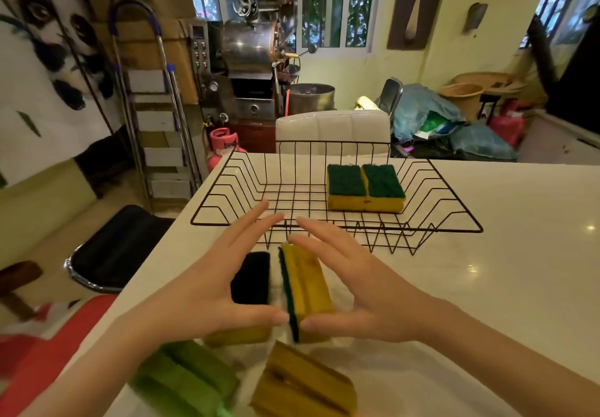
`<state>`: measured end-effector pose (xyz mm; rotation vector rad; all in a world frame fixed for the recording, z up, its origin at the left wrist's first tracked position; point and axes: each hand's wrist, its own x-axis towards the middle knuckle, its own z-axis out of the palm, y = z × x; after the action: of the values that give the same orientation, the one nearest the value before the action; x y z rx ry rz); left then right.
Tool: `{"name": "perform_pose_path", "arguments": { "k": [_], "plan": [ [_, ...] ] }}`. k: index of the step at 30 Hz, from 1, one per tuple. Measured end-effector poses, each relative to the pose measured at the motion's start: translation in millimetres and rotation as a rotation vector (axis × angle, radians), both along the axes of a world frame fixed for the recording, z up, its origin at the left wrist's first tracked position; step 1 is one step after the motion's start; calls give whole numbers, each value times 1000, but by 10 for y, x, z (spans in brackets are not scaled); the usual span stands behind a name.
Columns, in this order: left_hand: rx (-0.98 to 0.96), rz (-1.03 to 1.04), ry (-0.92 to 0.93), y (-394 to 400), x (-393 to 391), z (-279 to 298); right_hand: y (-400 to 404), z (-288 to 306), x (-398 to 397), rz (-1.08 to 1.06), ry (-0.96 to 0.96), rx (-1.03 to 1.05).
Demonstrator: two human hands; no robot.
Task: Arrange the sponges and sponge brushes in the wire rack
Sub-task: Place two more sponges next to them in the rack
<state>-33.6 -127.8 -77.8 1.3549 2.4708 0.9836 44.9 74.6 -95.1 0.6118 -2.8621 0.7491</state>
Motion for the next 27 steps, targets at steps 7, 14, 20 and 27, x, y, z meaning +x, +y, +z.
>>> {"name": "perform_pose_path", "arguments": {
  "k": [7,14,20,27],
  "plan": [
    [-98,84,87,-134,-10,-199,-10,-87,-51,20,-33,262],
    [-404,9,84,-86,-102,-233,35,-116,-38,6,-81,238],
    [-463,1,80,-24,-195,-111,10,-41,-40,8,-122,209],
    [-425,-38,119,144,-140,-95,199,65,57,-44,-172,117]
  ]
}}
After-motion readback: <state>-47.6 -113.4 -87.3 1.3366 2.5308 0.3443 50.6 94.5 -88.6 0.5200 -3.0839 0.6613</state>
